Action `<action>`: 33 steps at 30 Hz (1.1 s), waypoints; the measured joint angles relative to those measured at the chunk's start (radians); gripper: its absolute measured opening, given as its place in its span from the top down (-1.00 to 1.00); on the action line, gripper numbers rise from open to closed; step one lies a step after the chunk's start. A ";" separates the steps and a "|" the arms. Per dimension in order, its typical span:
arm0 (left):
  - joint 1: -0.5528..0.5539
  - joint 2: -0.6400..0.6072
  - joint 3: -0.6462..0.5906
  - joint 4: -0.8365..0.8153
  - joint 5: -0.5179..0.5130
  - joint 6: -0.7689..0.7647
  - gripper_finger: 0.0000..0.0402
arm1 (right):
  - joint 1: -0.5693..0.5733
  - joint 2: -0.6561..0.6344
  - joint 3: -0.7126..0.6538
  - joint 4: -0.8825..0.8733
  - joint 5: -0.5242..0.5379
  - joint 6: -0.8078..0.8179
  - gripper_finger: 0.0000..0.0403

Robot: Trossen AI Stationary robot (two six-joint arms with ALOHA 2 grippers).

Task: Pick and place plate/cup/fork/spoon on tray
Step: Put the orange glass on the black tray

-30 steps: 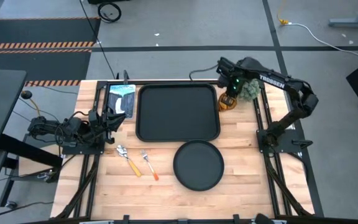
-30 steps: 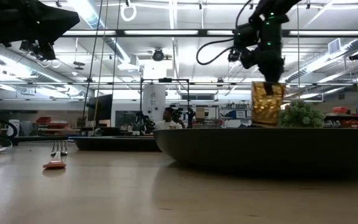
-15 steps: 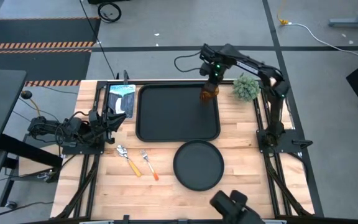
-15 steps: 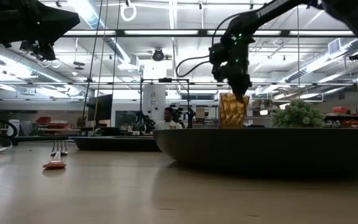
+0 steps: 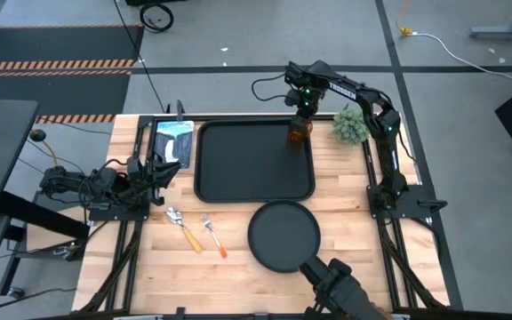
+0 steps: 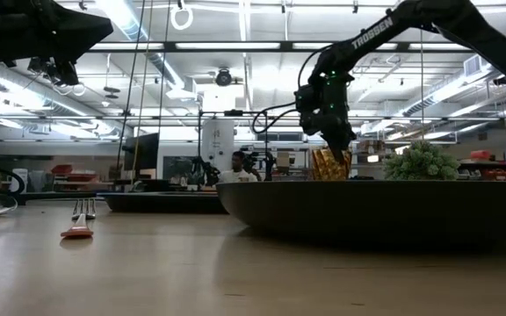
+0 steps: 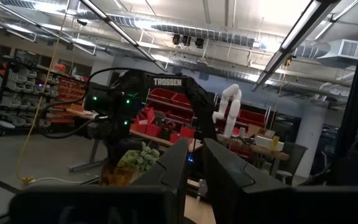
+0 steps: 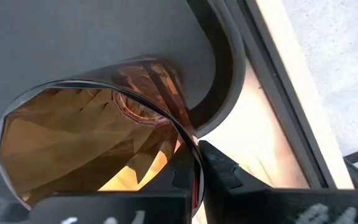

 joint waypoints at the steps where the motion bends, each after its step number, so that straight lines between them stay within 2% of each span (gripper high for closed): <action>1: 0.000 0.000 0.000 0.000 0.000 0.000 0.72 | -0.004 -0.001 0.000 0.005 0.001 0.000 0.92; 18: 0.000 0.000 0.000 0.000 0.000 0.000 0.72 | -0.051 -0.005 -0.002 0.038 -0.005 0.013 0.86; 23: 0.000 0.000 0.000 0.000 0.000 0.000 0.72 | -0.050 -0.003 -0.002 0.065 0.033 0.027 0.73; 33: 0.000 0.000 0.000 0.000 0.000 0.002 0.72 | -0.049 -0.003 -0.002 0.057 0.036 0.035 0.51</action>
